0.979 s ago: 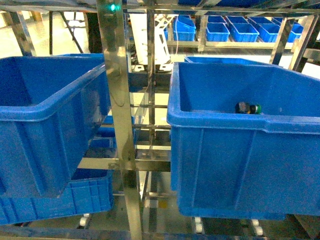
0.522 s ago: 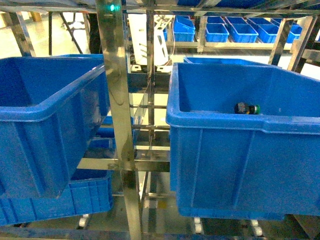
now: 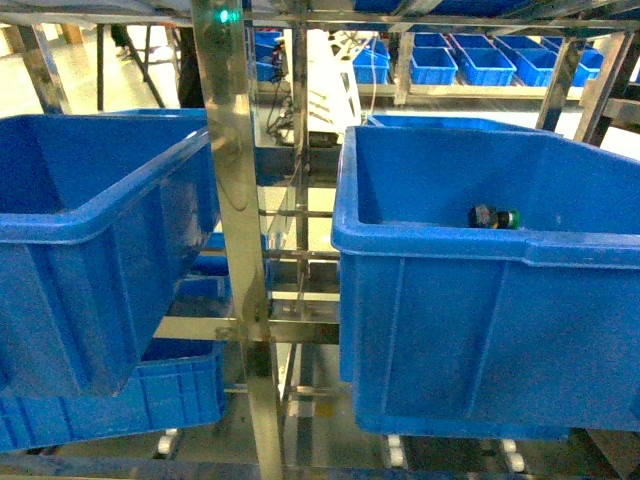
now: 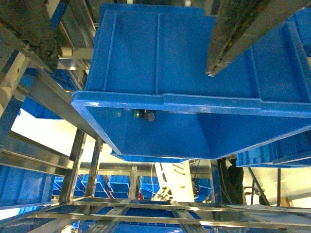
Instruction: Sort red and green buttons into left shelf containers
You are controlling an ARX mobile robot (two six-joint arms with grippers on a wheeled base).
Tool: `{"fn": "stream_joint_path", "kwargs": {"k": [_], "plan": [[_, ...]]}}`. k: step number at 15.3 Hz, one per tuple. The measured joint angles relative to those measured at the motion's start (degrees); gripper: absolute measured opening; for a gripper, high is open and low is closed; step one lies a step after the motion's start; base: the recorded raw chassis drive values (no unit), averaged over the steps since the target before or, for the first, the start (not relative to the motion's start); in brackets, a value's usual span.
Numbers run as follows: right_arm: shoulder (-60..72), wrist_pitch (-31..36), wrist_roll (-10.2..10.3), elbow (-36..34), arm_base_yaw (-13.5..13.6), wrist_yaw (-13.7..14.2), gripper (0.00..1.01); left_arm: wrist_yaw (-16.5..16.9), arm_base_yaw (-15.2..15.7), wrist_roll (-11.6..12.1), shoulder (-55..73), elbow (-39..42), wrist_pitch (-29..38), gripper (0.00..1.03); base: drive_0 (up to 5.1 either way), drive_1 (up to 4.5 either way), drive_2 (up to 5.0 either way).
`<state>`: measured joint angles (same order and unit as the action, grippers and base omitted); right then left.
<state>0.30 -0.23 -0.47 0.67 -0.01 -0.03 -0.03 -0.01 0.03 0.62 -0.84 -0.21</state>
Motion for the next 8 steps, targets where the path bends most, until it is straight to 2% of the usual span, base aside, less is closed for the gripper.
{"fn": "stream_joint_path", "kwargs": {"k": [1, 8], "plan": [[0.0, 0.0, 0.02, 0.0, 0.0, 0.0, 1.0, 0.0, 0.0, 0.0, 0.0, 0.0, -0.02, 0.99, 0.0, 0.0, 0.0], [0.0, 0.0, 0.0, 0.0, 0.0, 0.0, 0.98, 0.0, 0.0, 0.0, 0.0, 0.0, -0.02, 0.98, 0.0, 0.0, 0.0]]}}
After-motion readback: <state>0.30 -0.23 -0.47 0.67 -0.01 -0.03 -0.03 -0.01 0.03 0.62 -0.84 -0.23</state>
